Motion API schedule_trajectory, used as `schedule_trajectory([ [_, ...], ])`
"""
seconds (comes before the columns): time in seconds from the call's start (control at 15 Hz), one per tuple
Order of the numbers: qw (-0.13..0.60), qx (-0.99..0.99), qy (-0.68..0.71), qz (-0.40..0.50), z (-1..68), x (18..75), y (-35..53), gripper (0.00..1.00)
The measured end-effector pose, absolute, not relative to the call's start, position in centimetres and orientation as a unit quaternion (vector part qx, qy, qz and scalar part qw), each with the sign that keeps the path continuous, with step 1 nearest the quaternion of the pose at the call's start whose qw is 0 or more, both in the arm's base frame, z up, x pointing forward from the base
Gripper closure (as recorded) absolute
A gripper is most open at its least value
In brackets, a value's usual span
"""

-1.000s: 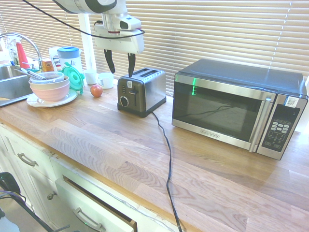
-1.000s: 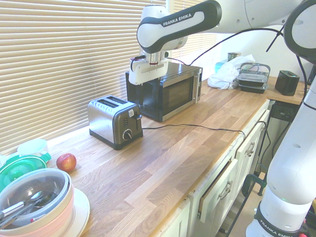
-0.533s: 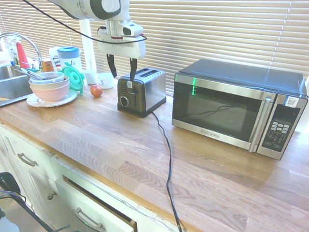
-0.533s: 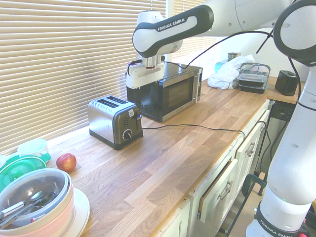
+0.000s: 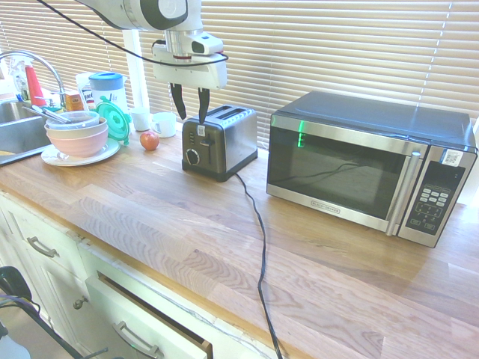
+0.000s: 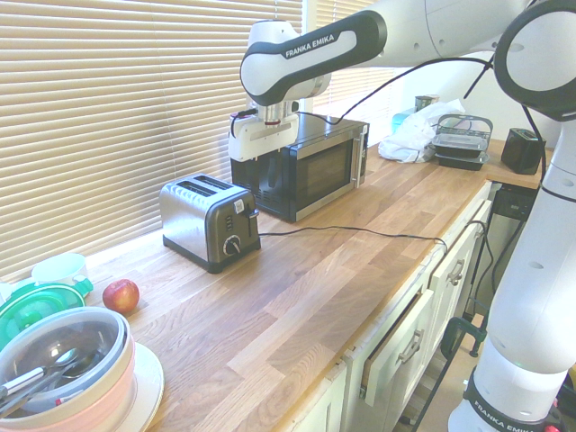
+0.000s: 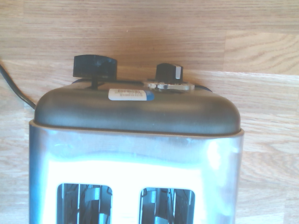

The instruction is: Press the toaster

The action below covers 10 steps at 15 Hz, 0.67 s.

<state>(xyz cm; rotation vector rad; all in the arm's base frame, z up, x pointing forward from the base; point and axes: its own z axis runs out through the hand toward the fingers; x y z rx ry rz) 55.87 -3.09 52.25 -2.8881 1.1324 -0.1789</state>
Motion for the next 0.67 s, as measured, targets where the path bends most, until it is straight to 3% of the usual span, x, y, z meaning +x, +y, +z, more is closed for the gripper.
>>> schedule_trajectory([
  [0.67, 0.008, -0.934, 0.354, -0.052, 50.9, 59.2, -3.1, 1.00],
])
